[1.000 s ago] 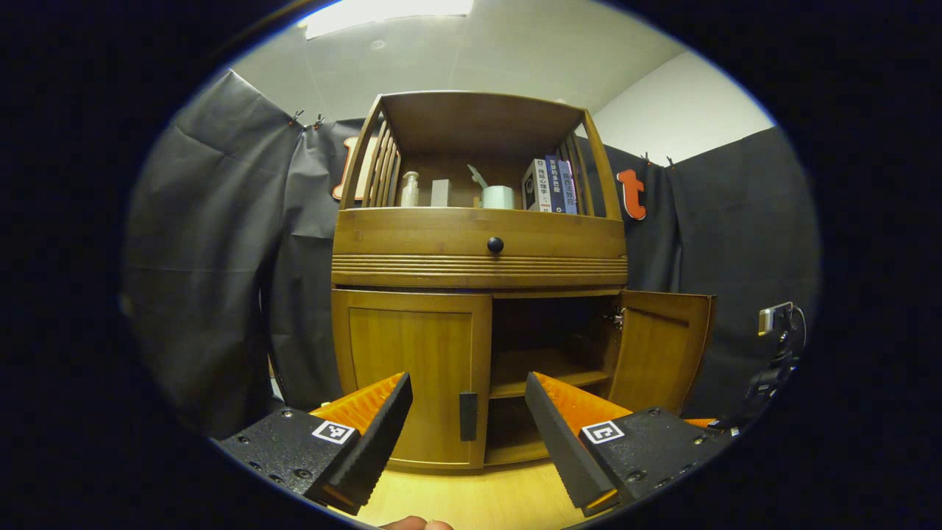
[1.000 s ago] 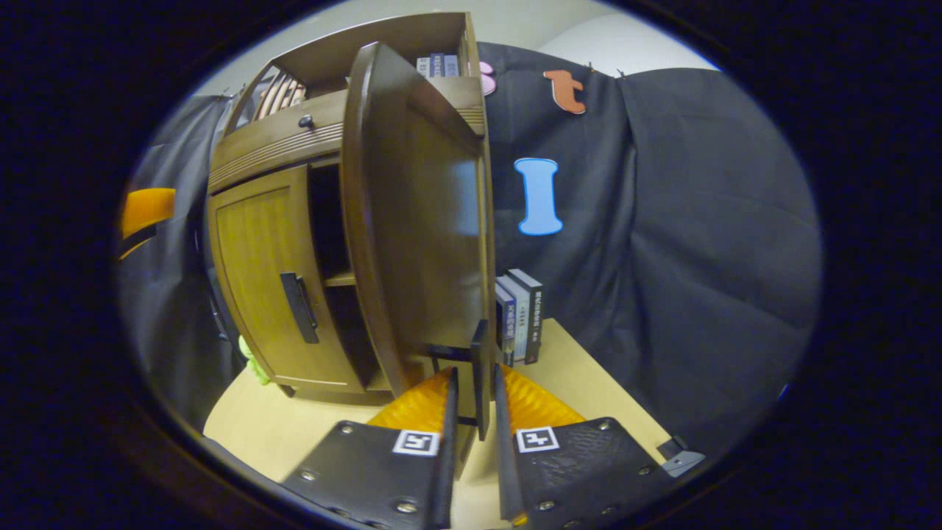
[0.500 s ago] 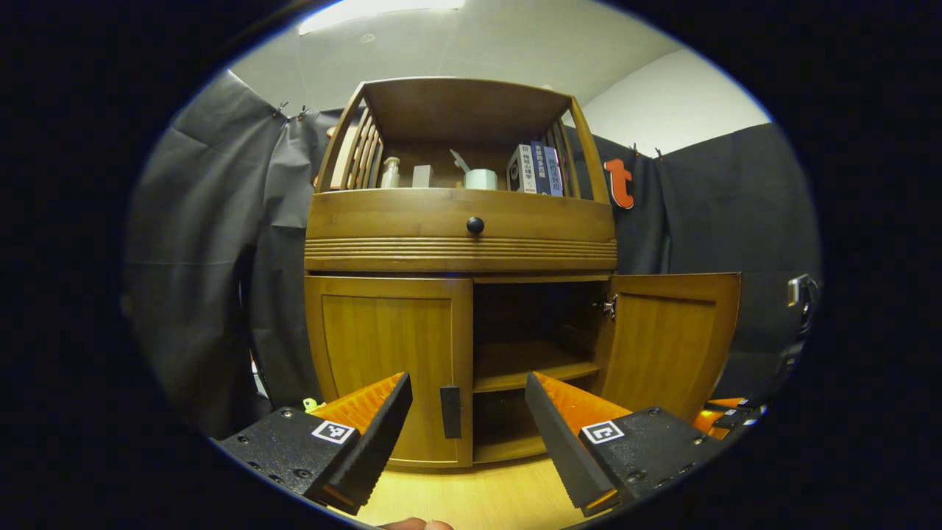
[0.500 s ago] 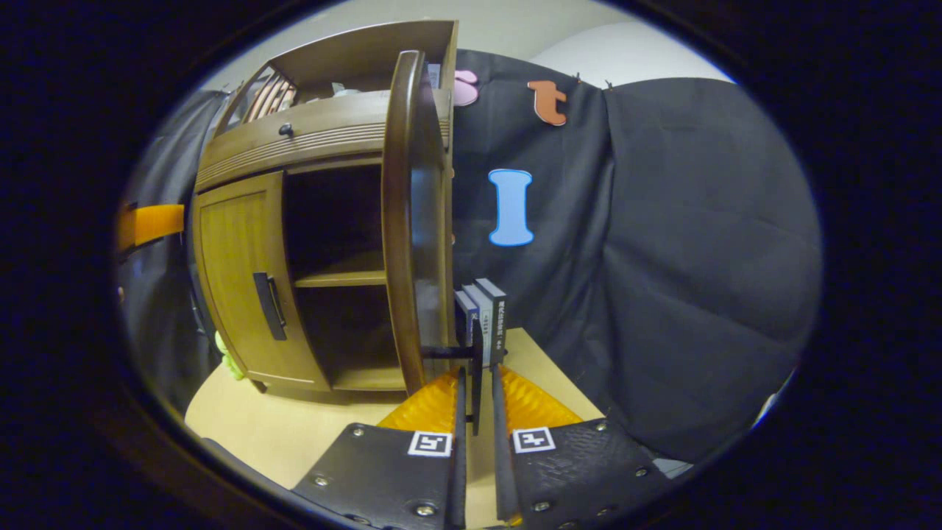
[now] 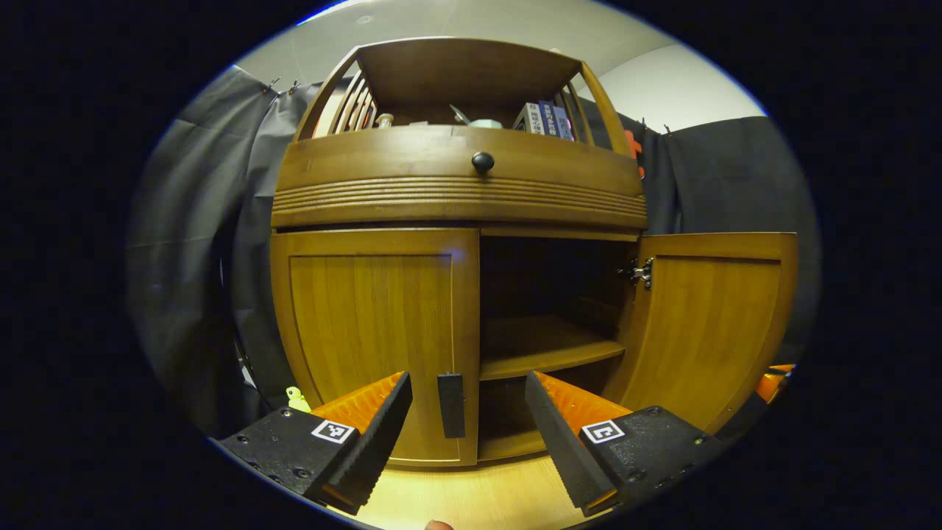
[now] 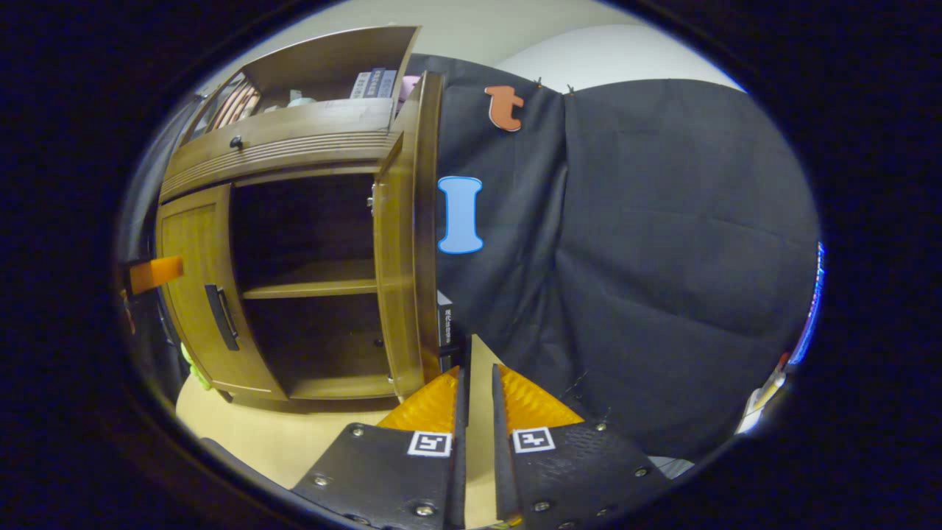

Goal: Open the right door of the double-door shoe cabinet with the right hand, and open the left door with the left hand.

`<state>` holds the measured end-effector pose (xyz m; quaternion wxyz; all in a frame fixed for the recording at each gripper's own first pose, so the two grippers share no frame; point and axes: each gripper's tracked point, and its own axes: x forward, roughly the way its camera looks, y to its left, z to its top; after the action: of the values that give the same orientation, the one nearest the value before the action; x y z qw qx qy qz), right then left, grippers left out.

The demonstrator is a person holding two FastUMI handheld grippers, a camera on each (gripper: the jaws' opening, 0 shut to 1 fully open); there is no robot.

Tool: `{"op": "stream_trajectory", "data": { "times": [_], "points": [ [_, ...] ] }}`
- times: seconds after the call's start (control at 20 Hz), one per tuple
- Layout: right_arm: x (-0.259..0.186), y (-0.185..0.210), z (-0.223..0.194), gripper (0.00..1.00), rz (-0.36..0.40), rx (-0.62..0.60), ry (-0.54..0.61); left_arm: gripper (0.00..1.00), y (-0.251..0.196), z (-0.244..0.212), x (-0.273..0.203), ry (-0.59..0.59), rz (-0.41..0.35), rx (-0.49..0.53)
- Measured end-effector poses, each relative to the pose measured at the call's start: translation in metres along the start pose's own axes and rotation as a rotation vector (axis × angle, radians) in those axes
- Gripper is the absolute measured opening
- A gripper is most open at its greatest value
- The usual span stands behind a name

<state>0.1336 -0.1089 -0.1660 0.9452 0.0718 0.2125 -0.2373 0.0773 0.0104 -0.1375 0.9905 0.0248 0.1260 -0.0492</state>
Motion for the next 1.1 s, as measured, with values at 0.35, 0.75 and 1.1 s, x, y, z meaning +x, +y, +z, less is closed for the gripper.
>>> {"op": "stream_trajectory", "data": {
  "times": [0.35,0.75,1.1],
  "points": [
    [-0.012,-0.032,0.010,0.16,-0.108,0.000,-0.031,0.97,0.017,-0.036,0.056,0.075,0.028,-0.021],
    [-0.025,-0.069,-0.002,0.16,-0.221,0.031,-0.009,0.78,0.036,-0.072,0.097,0.130,0.067,0.005],
    [-0.028,-0.069,-0.003,0.16,-0.230,0.023,-0.009,0.37,0.027,-0.078,0.110,0.130,0.045,0.016]
  ]
}}
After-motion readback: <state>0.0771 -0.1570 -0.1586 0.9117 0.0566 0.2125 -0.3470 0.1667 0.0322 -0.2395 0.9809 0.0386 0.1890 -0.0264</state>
